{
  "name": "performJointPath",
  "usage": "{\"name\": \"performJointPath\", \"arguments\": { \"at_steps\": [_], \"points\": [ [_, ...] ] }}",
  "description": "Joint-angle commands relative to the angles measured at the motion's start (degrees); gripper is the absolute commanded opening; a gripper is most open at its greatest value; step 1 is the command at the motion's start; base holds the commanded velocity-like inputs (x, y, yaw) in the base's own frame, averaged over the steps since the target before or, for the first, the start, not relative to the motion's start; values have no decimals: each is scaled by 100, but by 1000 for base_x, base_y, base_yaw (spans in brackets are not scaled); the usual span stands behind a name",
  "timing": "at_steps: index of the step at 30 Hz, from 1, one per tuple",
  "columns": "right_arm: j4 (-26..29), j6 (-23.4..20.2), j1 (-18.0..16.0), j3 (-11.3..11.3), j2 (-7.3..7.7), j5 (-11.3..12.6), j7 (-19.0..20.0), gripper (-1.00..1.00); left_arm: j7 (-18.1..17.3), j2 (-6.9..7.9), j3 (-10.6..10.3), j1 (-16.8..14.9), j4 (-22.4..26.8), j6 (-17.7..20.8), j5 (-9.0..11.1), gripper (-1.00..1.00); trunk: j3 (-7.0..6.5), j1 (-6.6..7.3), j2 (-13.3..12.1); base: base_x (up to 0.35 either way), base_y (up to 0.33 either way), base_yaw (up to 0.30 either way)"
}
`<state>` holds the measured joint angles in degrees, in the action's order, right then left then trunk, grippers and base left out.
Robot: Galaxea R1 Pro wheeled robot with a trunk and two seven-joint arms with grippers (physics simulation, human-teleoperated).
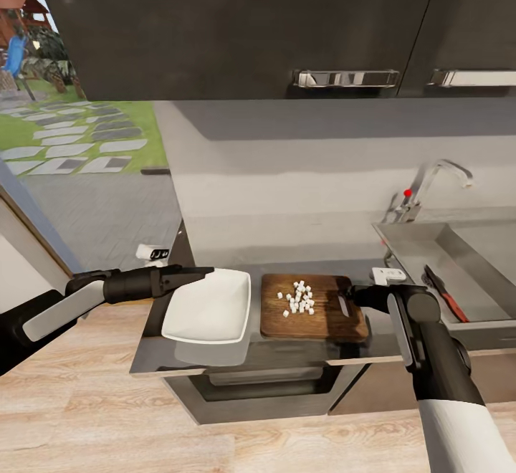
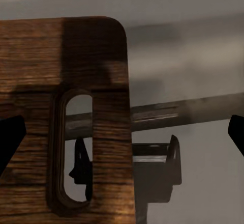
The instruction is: In the kitchen, take the Vidalia onion out of the sink, dice it on the chopping board with the paring knife, put the diced onion into the bowl on the countertop, then place both the paring knife and the chopping board into the sink.
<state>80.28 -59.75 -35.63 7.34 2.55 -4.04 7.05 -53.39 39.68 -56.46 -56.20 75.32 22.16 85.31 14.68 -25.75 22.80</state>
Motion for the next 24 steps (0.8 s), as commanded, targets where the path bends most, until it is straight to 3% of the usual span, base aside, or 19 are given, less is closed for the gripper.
{"name": "performJointPath", "arguments": {
  "at_steps": [1,24],
  "points": [
    [5,-25,-6,5,0,-44,51,100,-2,5,-23,-14,0,48,62,100,12,-4,12,2,0,0],
    [-248,-21,-6,5,0,-53,34,100,-24,4,-18,-14,0,21,65,100,25,-4,12,0,-45,0]
  ]
}}
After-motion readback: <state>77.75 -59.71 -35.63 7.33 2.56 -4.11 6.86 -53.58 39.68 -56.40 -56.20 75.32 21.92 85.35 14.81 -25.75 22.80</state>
